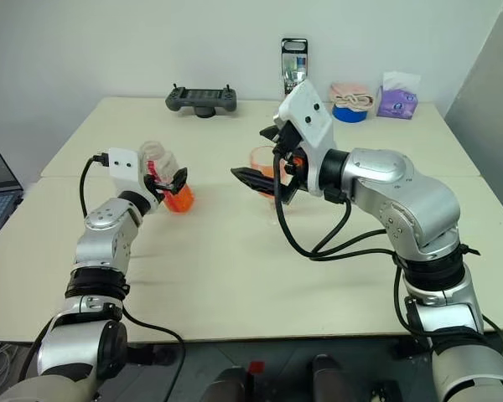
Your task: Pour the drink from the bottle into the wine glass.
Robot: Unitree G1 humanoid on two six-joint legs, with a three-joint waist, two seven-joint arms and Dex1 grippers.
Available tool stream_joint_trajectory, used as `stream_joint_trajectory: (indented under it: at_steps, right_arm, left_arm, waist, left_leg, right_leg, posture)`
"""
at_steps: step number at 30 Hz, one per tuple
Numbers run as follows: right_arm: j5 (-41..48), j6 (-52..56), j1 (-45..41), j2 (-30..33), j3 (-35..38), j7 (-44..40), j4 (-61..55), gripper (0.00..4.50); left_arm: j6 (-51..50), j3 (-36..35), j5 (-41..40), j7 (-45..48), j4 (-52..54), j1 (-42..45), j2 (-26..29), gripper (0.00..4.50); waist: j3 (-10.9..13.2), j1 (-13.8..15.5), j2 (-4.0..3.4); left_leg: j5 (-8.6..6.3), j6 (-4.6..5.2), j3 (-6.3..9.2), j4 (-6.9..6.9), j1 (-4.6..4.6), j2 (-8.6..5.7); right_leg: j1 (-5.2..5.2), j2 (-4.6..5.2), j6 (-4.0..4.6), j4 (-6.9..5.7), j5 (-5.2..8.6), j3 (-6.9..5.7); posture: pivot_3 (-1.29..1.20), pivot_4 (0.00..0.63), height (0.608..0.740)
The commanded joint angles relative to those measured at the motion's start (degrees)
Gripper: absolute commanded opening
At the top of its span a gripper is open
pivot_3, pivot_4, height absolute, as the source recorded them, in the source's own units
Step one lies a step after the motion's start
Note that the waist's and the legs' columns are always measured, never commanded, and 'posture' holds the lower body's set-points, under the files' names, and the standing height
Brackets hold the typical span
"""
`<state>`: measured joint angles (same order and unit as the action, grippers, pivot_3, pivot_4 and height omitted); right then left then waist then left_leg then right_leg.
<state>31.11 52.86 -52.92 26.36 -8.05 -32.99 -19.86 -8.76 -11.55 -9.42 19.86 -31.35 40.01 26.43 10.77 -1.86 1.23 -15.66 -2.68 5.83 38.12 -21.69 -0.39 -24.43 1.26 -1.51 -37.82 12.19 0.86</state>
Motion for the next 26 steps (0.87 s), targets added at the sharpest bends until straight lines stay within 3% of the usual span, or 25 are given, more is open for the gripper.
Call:
stream_joint_trajectory:
  at_steps: [1, 7, 11, 16, 20, 26]
  right_arm:
    - [-0.71, -1.71, -0.47, 0.90, 1.16, -1.18, -0.66, 4.50]
    - [-0.20, -2.42, 1.45, 4.86, 3.67, -4.40, -1.31, 4.50]
    - [1.67, -3.24, 4.61, 9.05, 7.93, -7.83, -1.73, 4.50]
    - [4.33, -1.53, 10.50, 13.96, 15.35, -8.66, -2.33, 4.50]
    - [4.65, -1.19, 17.44, 18.06, 19.22, -8.67, -3.39, 4.50]
    - [5.16, -1.74, 20.55, 17.26, 20.06, -6.28, -4.42, 4.50]
  left_arm:
    - [-2.22, -0.62, -0.96, -0.05, 6.49, -1.49, 0.41, 4.48]
    - [-15.83, -4.79, -6.53, 1.53, 26.44, -10.08, 5.06, 4.48]
    - [-26.59, -10.30, -14.60, 8.42, 39.93, -17.85, 12.77, 4.48]
    - [-35.55, -18.09, -28.64, 18.09, 47.54, -20.78, 19.96, 4.48]
    - [-40.61, -15.37, -37.09, 23.82, 53.08, -19.99, 23.04, 4.48]
    - [-41.48, -11.40, -39.07, 22.83, 53.36, -17.13, 22.32, 4.48]
  waist:
    - [0.00, 0.00, 0.00]
    - [0.00, -0.14, 0.00]
    - [0.01, -0.14, 0.00]
    - [0.01, 0.27, -0.01]
    - [0.02, 0.55, -0.01]
    - [0.04, -0.16, -0.05]
  left_leg:
    - [0.00, 0.00, 0.00, 0.00, 0.00, 0.00]
    - [0.00, 0.00, 0.00, -0.04, 0.00, 0.03]
    - [0.00, 0.00, 0.00, -0.09, 0.00, 0.06]
    - [-0.01, 0.00, -0.06, -0.10, 0.10, 0.05]
    - [-0.01, 0.00, -0.04, -0.10, 0.02, 0.03]
    - [-0.01, 0.01, -0.32, -0.16, 0.12, 0.08]
  right_leg:
    - [0.00, 0.00, 0.00, 0.01, 0.00, 0.00]
    - [0.00, 0.00, 0.00, 0.06, 0.00, 0.02]
    - [-0.01, -0.02, 0.01, 0.09, 0.01, 0.01]
    - [0.11, -0.03, -0.17, 0.18, 0.22, 0.02]
    - [0.27, -0.01, -0.20, 0.60, 0.25, -0.02]
    - [0.28, -0.06, -0.22, 0.67, 0.23, 0.21]
  posture:
    - [0.00, 0.150, 0.740]
    - [0.00, 0.150, 0.740]
    - [0.00, 0.150, 0.740]
    - [0.00, 0.150, 0.740]
    - [0.00, 0.150, 0.740]
    - [0.00, 0.150, 0.740]
